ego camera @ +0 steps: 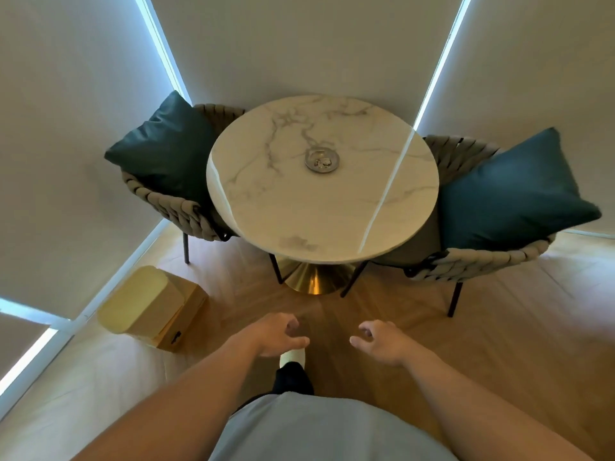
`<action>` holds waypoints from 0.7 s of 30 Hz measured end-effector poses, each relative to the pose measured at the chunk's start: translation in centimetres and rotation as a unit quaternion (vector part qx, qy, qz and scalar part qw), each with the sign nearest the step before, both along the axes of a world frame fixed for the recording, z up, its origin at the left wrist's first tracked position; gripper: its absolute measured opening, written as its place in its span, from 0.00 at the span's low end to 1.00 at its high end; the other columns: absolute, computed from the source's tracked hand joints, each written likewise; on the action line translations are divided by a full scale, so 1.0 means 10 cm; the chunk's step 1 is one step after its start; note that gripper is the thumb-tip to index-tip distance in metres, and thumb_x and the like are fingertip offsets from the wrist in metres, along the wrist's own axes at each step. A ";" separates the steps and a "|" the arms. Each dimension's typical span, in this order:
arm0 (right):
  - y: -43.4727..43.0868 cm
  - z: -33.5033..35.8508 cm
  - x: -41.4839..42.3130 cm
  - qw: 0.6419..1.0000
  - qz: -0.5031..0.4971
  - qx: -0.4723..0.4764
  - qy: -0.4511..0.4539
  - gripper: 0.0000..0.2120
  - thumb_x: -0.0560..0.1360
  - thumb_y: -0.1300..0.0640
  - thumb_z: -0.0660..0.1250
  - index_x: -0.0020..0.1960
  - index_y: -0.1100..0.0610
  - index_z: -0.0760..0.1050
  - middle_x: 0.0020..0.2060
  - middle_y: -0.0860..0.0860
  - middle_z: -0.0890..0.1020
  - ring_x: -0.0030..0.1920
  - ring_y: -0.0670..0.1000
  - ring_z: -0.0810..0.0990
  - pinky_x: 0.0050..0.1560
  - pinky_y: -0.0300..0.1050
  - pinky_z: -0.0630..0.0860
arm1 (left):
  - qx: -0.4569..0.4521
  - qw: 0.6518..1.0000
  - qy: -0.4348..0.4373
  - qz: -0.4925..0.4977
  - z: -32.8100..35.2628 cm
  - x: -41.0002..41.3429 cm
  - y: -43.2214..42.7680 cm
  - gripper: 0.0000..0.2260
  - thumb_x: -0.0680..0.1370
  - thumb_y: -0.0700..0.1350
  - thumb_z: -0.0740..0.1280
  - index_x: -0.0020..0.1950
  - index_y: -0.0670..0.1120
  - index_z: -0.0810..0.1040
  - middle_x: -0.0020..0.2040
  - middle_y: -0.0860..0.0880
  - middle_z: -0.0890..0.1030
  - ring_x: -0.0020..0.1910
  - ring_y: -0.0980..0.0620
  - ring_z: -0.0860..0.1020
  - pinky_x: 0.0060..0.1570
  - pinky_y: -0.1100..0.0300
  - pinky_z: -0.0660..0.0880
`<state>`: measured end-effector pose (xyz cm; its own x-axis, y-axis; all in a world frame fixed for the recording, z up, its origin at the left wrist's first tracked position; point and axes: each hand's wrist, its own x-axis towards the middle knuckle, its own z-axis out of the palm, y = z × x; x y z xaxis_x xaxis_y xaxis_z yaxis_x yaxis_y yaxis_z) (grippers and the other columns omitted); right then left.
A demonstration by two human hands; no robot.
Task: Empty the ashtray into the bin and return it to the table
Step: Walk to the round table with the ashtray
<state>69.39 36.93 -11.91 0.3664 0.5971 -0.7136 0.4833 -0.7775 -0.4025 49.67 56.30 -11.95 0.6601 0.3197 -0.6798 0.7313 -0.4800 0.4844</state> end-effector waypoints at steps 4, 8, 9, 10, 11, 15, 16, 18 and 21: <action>0.51 0.00 0.34 1.000 -0.001 -0.013 -0.017 0.34 0.74 0.34 0.62 0.75 0.51 0.65 0.71 0.53 0.71 0.69 0.54 0.71 0.66 0.53 0.72 | 0.000 1.000 -0.010 -0.007 0.01 0.36 0.54 0.30 0.74 0.66 0.65 0.71 0.52 0.69 0.67 0.49 0.74 0.62 0.51 0.74 0.63 0.51 0.72; 1.03 0.03 0.57 1.000 -0.002 -0.009 -0.027 0.34 0.75 0.34 0.61 0.75 0.52 0.65 0.71 0.53 0.71 0.70 0.54 0.71 0.66 0.51 0.72 | -0.002 1.000 -0.010 -0.015 0.00 0.63 1.02 0.32 0.73 0.67 0.65 0.72 0.51 0.69 0.69 0.49 0.73 0.64 0.49 0.74 0.64 0.50 0.72; 1.14 0.03 0.61 1.000 -0.006 -0.008 -0.025 0.34 0.75 0.34 0.61 0.75 0.52 0.65 0.71 0.53 0.71 0.69 0.54 0.71 0.65 0.50 0.72 | -0.002 1.000 -0.008 -0.019 -0.01 0.69 1.13 0.33 0.72 0.68 0.65 0.72 0.51 0.69 0.69 0.49 0.73 0.65 0.49 0.74 0.64 0.51 0.72; 1.24 0.03 0.65 1.000 -0.010 -0.005 -0.021 0.34 0.75 0.34 0.61 0.75 0.53 0.65 0.71 0.53 0.72 0.69 0.54 0.71 0.65 0.49 0.71 | -0.004 1.000 -0.009 -0.022 -0.01 0.74 1.23 0.33 0.72 0.68 0.65 0.72 0.51 0.69 0.69 0.49 0.73 0.65 0.49 0.74 0.64 0.51 0.72; 1.33 0.03 0.70 1.000 -0.013 -0.002 -0.016 0.34 0.76 0.35 0.61 0.75 0.53 0.65 0.71 0.53 0.72 0.69 0.54 0.71 0.65 0.49 0.71 | -0.007 1.000 -0.011 -0.022 -0.01 0.79 1.33 0.33 0.72 0.68 0.65 0.72 0.50 0.69 0.69 0.49 0.73 0.65 0.49 0.74 0.64 0.52 0.71; 1.62 0.04 0.85 1.000 -0.010 0.009 -0.003 0.34 0.77 0.36 0.61 0.75 0.55 0.65 0.71 0.54 0.72 0.70 0.54 0.71 0.66 0.48 0.70 | -0.019 0.999 -0.009 -0.033 -0.03 0.98 1.60 0.31 0.73 0.66 0.66 0.70 0.51 0.71 0.67 0.49 0.75 0.63 0.50 0.75 0.64 0.50 0.72; 1.67 0.04 0.89 1.000 -0.007 0.012 -0.004 0.34 0.77 0.37 0.61 0.75 0.56 0.64 0.72 0.54 0.72 0.70 0.55 0.71 0.66 0.48 0.70 | -0.020 0.999 -0.009 -0.035 -0.03 1.02 1.64 0.30 0.73 0.66 0.66 0.69 0.51 0.71 0.66 0.48 0.76 0.62 0.50 0.75 0.64 0.50 0.72; 1.80 0.06 1.03 1.000 -0.005 0.014 -0.002 0.34 0.77 0.37 0.61 0.76 0.56 0.64 0.72 0.55 0.71 0.70 0.55 0.71 0.66 0.48 0.69 | -0.023 0.999 -0.015 -0.038 -0.03 1.15 1.74 0.28 0.74 0.65 0.66 0.68 0.50 0.71 0.66 0.48 0.76 0.61 0.50 0.75 0.64 0.50 0.72; 1.96 0.08 1.28 1.000 0.001 0.012 0.003 0.34 0.78 0.37 0.61 0.76 0.57 0.63 0.72 0.56 0.71 0.70 0.56 0.71 0.66 0.47 0.68 | -0.018 0.999 -0.022 -0.043 -0.02 1.41 1.86 0.27 0.74 0.64 0.66 0.68 0.50 0.72 0.65 0.49 0.76 0.59 0.52 0.75 0.62 0.53 0.72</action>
<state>82.22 56.57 -11.14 0.3618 0.6145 -0.7011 0.4823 -0.7669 -0.4233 63.74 74.92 -12.14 0.7142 0.2358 -0.6590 0.6649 -0.5225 0.5337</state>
